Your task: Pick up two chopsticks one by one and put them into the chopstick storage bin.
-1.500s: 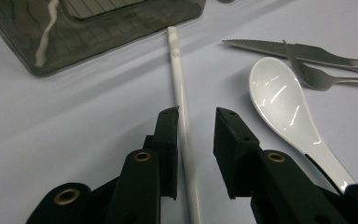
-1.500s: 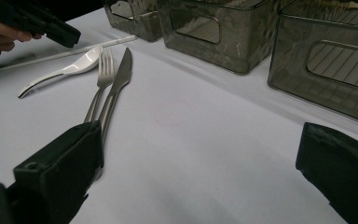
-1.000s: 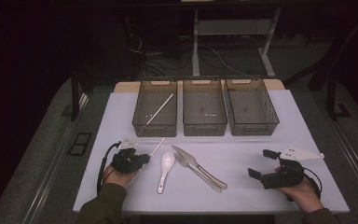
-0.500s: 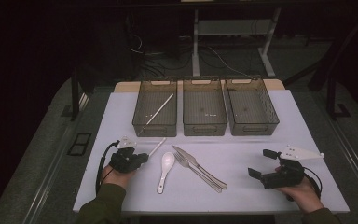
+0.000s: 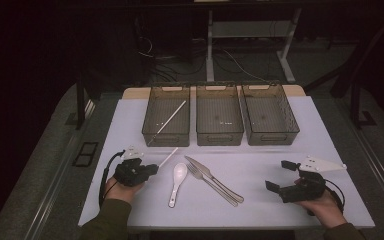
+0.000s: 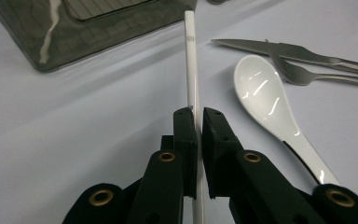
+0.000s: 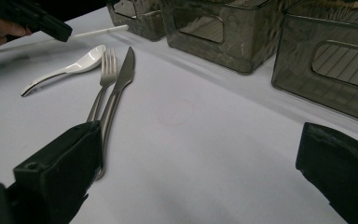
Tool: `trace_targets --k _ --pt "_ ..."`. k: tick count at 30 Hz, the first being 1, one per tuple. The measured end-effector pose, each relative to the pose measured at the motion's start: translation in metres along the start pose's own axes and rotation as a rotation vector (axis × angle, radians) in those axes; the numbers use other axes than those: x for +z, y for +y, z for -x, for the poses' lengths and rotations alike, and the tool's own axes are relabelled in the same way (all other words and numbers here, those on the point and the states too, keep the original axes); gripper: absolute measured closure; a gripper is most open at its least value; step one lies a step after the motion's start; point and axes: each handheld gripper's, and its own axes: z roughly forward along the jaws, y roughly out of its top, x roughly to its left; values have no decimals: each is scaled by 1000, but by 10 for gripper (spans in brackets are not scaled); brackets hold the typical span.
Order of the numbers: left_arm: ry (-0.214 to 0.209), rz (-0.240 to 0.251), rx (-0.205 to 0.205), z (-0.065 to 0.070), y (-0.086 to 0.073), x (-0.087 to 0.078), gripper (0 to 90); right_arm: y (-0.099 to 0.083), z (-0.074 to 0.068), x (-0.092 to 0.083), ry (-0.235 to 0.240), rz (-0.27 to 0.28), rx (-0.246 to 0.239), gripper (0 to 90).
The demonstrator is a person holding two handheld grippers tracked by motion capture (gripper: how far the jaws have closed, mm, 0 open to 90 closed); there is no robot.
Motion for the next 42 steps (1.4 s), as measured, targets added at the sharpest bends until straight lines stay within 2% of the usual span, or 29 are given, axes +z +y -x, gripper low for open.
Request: trace_targets --k 8,13,24,32,42 --pt "-20 15 26 4 7 -11 835 -1 1 5 0 -17 -9 8" --pt "-32 37 18 4 10 -16 835 -3 1 9 -8 -60 -31 8" --pt "-71 66 18 9 26 -24 835 -4 3 9 -9 -66 -25 8" --pt "-84 74 39 12 49 -22 835 -4 4 7 -15 -58 -17 8" --pt "-86 97 29 6 79 -18 835 -4 4 6 -18 -52 -11 8"
